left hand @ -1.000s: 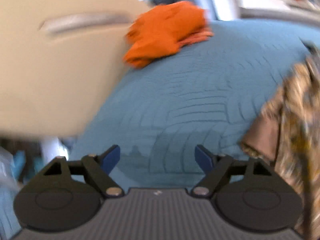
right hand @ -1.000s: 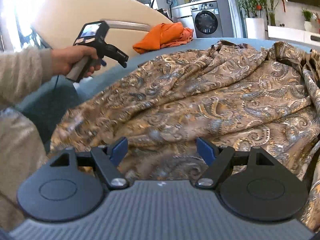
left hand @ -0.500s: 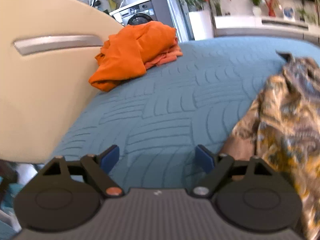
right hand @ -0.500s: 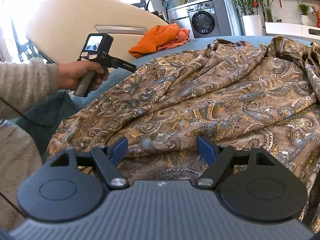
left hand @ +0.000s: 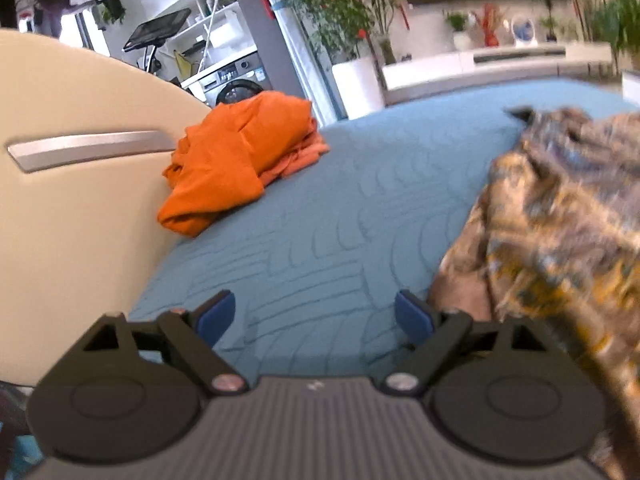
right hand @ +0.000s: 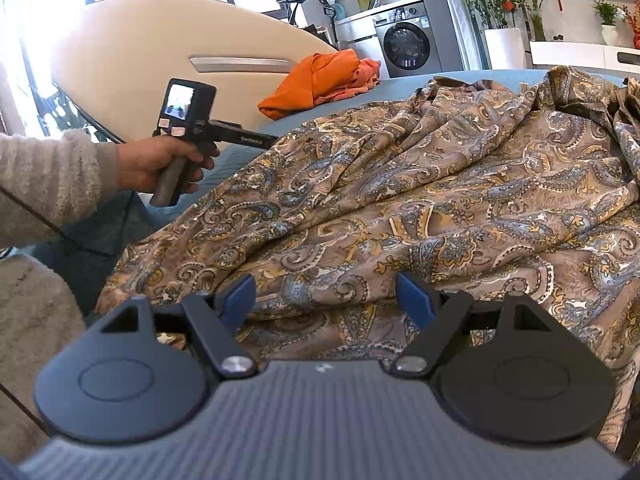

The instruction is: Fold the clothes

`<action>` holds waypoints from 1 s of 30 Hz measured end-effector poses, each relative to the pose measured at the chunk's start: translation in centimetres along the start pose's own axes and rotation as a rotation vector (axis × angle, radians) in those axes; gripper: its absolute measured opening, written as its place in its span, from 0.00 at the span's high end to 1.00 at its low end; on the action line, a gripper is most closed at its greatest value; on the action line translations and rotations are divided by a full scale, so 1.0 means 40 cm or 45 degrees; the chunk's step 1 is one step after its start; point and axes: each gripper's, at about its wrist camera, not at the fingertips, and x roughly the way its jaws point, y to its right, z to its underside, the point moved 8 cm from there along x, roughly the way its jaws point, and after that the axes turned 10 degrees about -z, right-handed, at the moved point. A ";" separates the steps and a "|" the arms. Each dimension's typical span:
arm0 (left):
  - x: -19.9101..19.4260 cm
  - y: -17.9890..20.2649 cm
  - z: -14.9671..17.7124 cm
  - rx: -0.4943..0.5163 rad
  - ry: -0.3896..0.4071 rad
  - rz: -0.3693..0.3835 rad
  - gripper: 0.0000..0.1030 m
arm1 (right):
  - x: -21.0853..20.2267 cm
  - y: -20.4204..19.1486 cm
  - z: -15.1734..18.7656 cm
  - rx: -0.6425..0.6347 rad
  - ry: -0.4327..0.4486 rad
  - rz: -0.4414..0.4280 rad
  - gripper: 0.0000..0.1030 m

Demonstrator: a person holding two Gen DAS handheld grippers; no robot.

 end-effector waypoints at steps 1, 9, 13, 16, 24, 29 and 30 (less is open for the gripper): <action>-0.001 0.000 -0.008 -0.027 -0.019 0.066 0.08 | 0.001 0.000 0.000 -0.002 -0.001 0.000 0.22; 0.025 0.053 0.017 0.135 -0.163 0.270 0.41 | 0.004 0.002 -0.001 -0.001 -0.001 -0.002 0.22; 0.011 0.099 0.018 0.137 -0.188 0.389 0.82 | 0.005 0.003 -0.001 -0.004 -0.001 -0.005 0.22; 0.010 0.122 0.015 0.208 -0.174 0.382 0.92 | 0.006 0.004 0.000 -0.006 -0.001 -0.005 0.22; 0.012 0.129 0.006 0.171 -0.210 0.275 0.97 | 0.010 -0.004 0.000 -0.011 -0.001 0.000 0.22; 0.004 0.113 -0.018 0.120 -0.205 0.172 0.99 | 0.009 -0.005 0.000 -0.011 -0.001 -0.001 0.22; 0.004 0.107 -0.026 0.111 -0.202 0.153 0.99 | 0.009 -0.005 0.000 -0.011 -0.001 -0.001 0.22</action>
